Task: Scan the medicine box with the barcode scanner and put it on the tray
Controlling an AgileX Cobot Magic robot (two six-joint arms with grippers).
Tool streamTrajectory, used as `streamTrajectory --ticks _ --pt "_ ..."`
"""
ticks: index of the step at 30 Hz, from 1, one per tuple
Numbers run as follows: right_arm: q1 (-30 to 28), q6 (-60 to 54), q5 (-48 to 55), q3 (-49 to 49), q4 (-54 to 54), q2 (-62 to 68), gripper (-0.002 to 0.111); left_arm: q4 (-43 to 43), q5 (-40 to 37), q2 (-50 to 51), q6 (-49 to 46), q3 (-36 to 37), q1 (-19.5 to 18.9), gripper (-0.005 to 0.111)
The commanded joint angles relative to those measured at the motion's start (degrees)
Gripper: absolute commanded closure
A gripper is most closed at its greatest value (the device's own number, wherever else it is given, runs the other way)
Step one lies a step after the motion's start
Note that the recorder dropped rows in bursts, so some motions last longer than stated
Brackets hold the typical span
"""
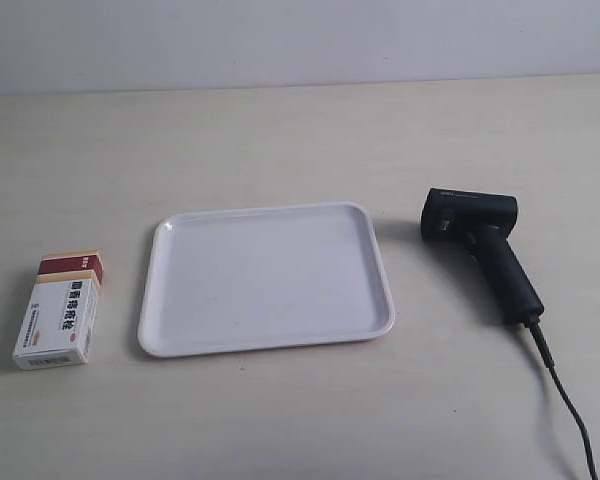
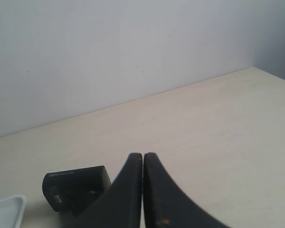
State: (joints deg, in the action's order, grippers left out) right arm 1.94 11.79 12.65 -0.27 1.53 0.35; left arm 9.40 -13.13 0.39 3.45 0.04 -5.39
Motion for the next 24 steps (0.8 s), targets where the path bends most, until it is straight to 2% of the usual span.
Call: streamTrajectory --ticks 1,4,9,13,15,20,24 --pt "0.1 0.2 -2.8 0.3 0.0 -0.4 0.107 0.2 4.5 -0.4 0.0 0.0 0.1 0.104" --pt "0.1 0.2 -4.0 0.3 0.0 -0.4 0.107 0.1 6.7 -0.4 0.2 0.0 0.1 0.104" --pt "0.1 0.4 -5.6 0.3 0.3 -0.4 0.107 -1.7 10.0 -0.4 15.6 0.0 0.1 0.104" --pt "0.1 0.4 -7.7 0.3 11.8 -0.4 0.107 -1.7 18.4 -0.4 26.0 0.0 0.1 0.104" --pt "0.1 0.3 -9.2 0.3 12.0 -0.4 0.107 -0.5 20.6 -0.4 30.1 -0.6 0.2 0.104" --pt "0.1 -0.4 -8.6 -4.2 12.0 -0.3 0.108 6.4 17.5 1.6 34.5 -10.0 0.3 0.107" --pt "0.1 -1.5 -4.3 -7.9 13.2 3.6 0.108 7.8 12.1 9.4 34.5 -15.1 0.3 0.107"
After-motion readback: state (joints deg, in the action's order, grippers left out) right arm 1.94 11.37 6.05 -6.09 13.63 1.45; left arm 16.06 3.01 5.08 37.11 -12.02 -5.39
